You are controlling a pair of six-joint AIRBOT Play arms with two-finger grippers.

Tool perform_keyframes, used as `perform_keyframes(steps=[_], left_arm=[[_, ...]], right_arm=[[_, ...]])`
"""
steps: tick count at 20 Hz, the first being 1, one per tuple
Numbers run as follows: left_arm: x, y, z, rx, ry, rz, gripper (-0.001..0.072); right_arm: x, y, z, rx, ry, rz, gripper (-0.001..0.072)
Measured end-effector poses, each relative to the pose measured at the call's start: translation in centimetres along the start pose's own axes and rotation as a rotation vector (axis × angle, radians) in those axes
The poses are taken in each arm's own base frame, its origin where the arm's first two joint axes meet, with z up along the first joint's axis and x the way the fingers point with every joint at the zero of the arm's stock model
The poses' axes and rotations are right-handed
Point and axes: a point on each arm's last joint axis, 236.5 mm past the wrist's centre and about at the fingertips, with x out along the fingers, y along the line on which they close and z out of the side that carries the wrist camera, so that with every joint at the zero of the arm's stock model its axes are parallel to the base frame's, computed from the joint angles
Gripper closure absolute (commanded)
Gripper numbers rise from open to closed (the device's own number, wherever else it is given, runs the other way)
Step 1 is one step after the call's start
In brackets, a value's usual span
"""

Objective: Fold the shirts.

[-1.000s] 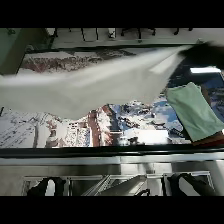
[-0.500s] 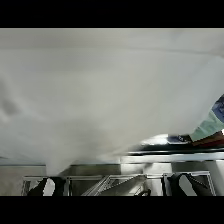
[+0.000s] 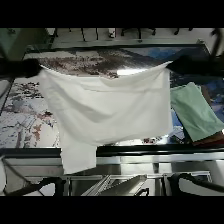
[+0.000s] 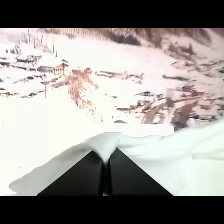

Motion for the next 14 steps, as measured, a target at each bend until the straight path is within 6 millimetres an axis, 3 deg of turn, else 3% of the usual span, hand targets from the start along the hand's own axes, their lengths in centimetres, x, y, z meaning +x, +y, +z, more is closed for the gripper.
perform_keyframes(steps=[3,6,8,10,14], left_arm=[[9.8,3.2,-1.9,-0.046,0.123,0.033,0.0689],[16.2,4.9,-2.7,-0.080,0.186,0.042,0.0690],[18.4,5.4,-3.0,-0.107,0.191,0.045,0.0690],[19.3,5.8,-3.4,-0.146,0.191,0.052,0.0690],[17.4,4.8,-3.5,-0.172,0.217,0.048,0.0690]], right_arm=[[6.5,-8.6,-1.2,0.191,0.038,-0.037,0.0692],[10.5,-15.3,-1.5,0.302,0.041,-0.075,0.0692],[12.1,-18.0,-0.7,0.335,0.023,-0.086,0.0692],[13.0,-19.4,0.9,0.349,-0.008,-0.085,0.0692],[13.3,-19.8,4.6,0.320,-0.071,-0.068,0.0692]])
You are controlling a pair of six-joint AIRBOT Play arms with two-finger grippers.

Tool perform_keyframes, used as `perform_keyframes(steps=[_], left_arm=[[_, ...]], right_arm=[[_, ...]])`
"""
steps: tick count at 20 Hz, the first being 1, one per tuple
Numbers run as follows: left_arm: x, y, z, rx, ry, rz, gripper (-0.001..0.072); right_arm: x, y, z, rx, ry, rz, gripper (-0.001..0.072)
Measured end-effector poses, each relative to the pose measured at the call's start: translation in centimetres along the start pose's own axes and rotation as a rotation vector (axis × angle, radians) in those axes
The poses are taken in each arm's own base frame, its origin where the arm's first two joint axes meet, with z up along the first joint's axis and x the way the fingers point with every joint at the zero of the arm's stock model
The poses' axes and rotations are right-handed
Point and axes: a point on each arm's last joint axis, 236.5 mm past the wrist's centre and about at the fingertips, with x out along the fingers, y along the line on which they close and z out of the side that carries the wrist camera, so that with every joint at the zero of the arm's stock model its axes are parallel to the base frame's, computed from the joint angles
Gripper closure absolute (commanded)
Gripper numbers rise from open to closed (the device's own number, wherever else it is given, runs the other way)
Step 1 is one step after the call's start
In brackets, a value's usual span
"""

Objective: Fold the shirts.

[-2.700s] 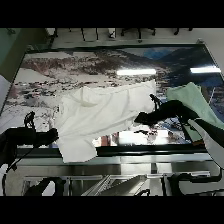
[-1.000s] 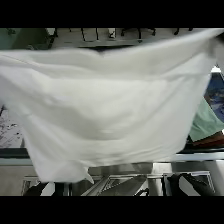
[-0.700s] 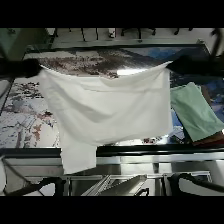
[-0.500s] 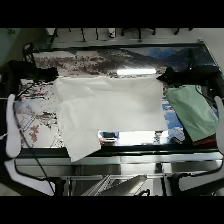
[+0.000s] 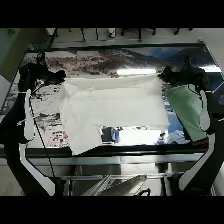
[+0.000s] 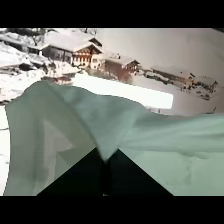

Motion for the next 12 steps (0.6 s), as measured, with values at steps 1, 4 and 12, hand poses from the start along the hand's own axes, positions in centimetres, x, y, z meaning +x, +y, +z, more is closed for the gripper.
perform_keyframes(steps=[1,4,12], left_arm=[[-0.8,-0.6,-0.2,0.003,0.010,-0.004,0.0690],[-2.4,-2.0,-1.5,0.017,0.055,-0.008,0.0690],[1.1,-2.3,-9.7,-0.011,0.293,0.024,0.0690]], right_arm=[[-0.1,0.2,0.5,-0.005,-0.010,0.004,0.0692],[-0.1,-0.1,0.9,-0.018,-0.003,-0.004,0.0692],[0.2,-3.0,-0.6,-0.046,0.067,-0.084,0.0692]])
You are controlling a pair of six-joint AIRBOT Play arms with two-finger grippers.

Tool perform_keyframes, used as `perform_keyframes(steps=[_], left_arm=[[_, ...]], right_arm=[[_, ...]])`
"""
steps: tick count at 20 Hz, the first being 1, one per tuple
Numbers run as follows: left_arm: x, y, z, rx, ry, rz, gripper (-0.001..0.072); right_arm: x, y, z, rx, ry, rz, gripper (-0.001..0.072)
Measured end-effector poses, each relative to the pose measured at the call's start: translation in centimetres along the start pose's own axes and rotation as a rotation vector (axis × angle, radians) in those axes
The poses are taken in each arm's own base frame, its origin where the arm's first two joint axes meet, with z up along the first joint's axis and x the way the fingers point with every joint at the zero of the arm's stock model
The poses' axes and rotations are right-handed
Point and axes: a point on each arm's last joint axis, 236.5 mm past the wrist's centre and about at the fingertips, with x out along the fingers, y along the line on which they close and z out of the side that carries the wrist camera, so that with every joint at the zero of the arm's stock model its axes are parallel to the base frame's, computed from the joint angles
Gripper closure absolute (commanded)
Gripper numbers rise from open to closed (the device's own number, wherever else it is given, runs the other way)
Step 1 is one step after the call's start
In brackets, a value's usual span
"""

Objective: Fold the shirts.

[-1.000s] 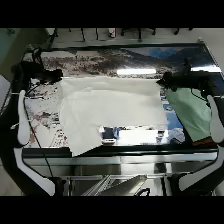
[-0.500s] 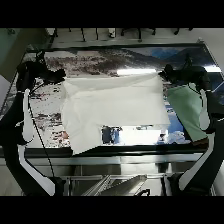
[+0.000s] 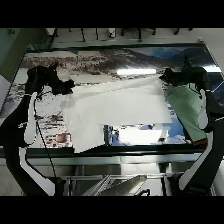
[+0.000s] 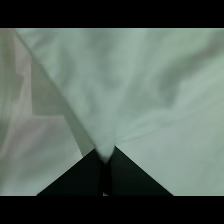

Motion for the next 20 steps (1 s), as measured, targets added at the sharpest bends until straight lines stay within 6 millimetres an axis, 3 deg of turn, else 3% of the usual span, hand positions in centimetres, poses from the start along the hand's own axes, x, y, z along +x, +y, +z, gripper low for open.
perform_keyframes(steps=[3,7,15,16,17,18,19,20], left_arm=[[1.6,0.8,-1.9,-0.013,0.063,0.028,0.0690],[2.3,1.8,-3.3,-0.018,0.108,0.071,0.0690],[2.6,2.2,-2.8,-0.018,0.085,0.086,0.0690],[2.6,2.2,-2.8,-0.018,0.084,0.085,0.0689],[2.6,2.1,-2.7,-0.018,0.079,0.085,0.0673],[2.6,2.1,-2.7,-0.017,0.078,0.084,0.0435],[2.6,2.1,-2.5,-0.018,0.072,0.083,0.0100],[2.6,1.9,-2.4,-0.021,0.069,0.076,-0.0003]], right_arm=[[0.0,-1.3,0.0,-0.024,-0.001,-0.053,0.0692],[0.0,-2.3,0.6,-0.039,-0.024,-0.090,0.0691],[0.4,-3.3,0.6,-0.043,-0.029,-0.117,0.0690],[0.4,-3.4,0.6,-0.044,-0.029,-0.118,0.0675],[0.5,-3.4,0.6,-0.044,-0.028,-0.119,0.0563],[0.5,-3.5,0.6,-0.047,-0.029,-0.122,0.0471],[0.4,-3.5,0.7,-0.050,-0.031,-0.122,0.0471],[0.4,-3.4,0.6,-0.050,-0.029,-0.120,0.0471]])
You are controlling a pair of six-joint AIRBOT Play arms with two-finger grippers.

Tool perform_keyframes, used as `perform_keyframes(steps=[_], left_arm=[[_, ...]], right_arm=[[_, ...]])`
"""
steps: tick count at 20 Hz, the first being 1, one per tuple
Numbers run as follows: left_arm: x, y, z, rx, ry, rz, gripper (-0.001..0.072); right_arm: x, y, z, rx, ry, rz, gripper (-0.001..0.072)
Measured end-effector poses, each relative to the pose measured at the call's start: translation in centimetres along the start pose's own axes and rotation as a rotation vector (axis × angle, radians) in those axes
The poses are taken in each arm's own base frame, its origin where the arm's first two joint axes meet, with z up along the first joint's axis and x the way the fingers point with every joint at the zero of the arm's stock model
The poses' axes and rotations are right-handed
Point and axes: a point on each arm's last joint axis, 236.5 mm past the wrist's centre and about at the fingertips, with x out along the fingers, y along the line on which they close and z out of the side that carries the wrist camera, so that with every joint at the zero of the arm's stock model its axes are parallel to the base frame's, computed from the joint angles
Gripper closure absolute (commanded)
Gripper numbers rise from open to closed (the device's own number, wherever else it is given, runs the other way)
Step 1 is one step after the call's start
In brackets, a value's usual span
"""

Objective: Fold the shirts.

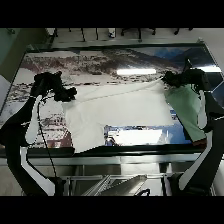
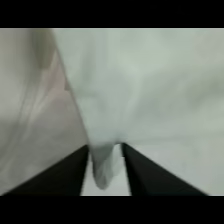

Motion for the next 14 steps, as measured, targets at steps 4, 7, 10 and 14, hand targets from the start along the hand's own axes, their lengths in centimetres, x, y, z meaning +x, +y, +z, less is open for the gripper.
perform_keyframes(steps=[4,7,10,14], left_arm=[[-1.2,-1.2,0.4,-0.006,-0.004,-0.040,-0.0003],[-4.7,-1.1,0.7,-0.001,0.018,-0.045,-0.0003],[-8.8,0.1,-0.8,-0.007,0.061,-0.030,-0.0002],[-10.5,2.6,-7.5,-0.025,0.184,0.048,-0.0003]], right_arm=[[-0.9,0.9,-0.3,-0.011,0.040,0.026,0.0360],[-4.4,1.9,0.3,-0.013,0.065,0.047,0.0362],[-9.4,3.0,0.1,-0.024,0.109,0.072,0.0366],[-14.4,3.7,-3.8,-0.020,0.235,0.084,0.0388]])
